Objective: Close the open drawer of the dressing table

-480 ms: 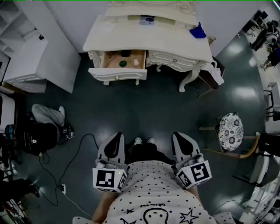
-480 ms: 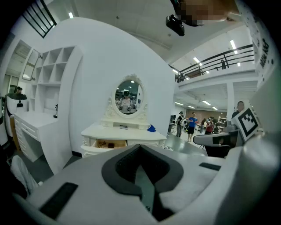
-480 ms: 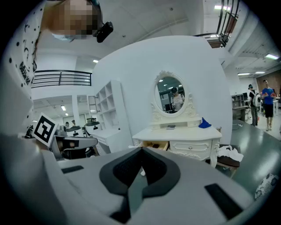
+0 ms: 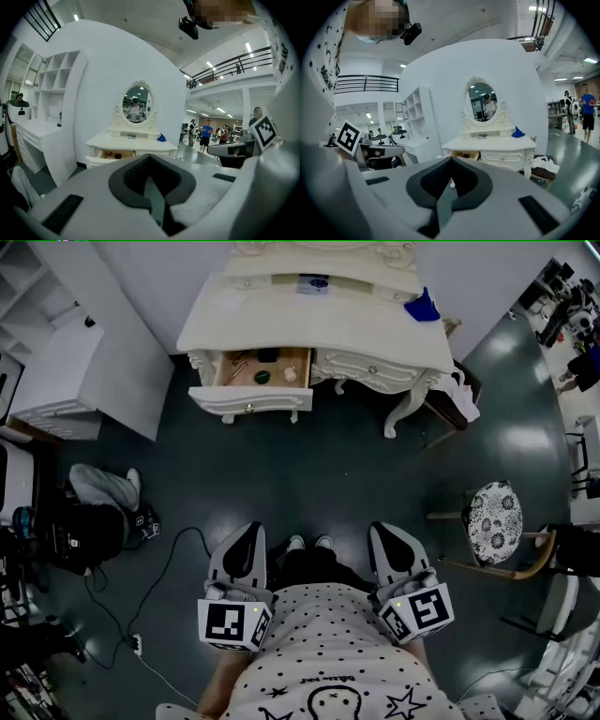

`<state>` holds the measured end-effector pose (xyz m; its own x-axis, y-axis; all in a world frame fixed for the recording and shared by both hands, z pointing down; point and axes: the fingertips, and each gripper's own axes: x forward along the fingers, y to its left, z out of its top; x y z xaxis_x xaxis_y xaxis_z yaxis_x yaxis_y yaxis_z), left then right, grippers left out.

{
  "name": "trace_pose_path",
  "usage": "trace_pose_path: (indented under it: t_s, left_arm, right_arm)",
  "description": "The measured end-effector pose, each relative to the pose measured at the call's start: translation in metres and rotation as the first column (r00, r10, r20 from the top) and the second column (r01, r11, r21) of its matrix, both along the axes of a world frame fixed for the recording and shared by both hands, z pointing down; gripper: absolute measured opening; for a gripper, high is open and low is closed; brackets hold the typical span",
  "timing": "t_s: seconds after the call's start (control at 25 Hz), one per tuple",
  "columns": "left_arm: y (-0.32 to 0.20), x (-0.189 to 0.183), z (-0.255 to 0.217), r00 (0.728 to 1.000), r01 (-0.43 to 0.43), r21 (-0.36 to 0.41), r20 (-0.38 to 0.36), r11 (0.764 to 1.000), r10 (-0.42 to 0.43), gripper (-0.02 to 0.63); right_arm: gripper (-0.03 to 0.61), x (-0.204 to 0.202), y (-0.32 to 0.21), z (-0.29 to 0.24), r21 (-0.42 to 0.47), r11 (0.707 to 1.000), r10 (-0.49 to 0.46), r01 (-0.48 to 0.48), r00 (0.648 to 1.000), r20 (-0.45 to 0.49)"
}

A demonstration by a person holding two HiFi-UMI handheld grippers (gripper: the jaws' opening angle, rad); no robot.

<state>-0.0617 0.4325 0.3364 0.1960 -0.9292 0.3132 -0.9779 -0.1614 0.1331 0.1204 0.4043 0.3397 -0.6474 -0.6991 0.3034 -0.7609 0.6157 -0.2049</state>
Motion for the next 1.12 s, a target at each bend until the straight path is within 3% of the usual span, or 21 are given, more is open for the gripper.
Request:
trace_pose_path:
  t_s: [0.28, 0.76, 1.12]
  left_arm:
    - [-0.005, 0.011, -0.006, 1.0, 0.002, 0.026, 0.024, 1.0, -0.003, 0.012]
    - [-0.02, 0.026, -0.02, 0.997, 0.013, 0.09, 0.081, 0.996, -0.02, 0.012]
    - [-0.055, 0.019, -0.013, 0.997, -0.005, 0.08, 0.074, 0.997, -0.001, 0.012]
  right_arm:
    - [0.009, 0.014, -0.002, 0.001, 0.001, 1.0, -0.011, 0.011, 1.0, -0.002]
    - [0.009, 0.048, -0.003, 0.007, 0.001, 1.0, 0.017, -0.017, 0.997, 0.076]
    - [0.009, 0.047, -0.032, 0.014, -0.016, 0.998, 0.053, -0.053, 0.997, 0.058]
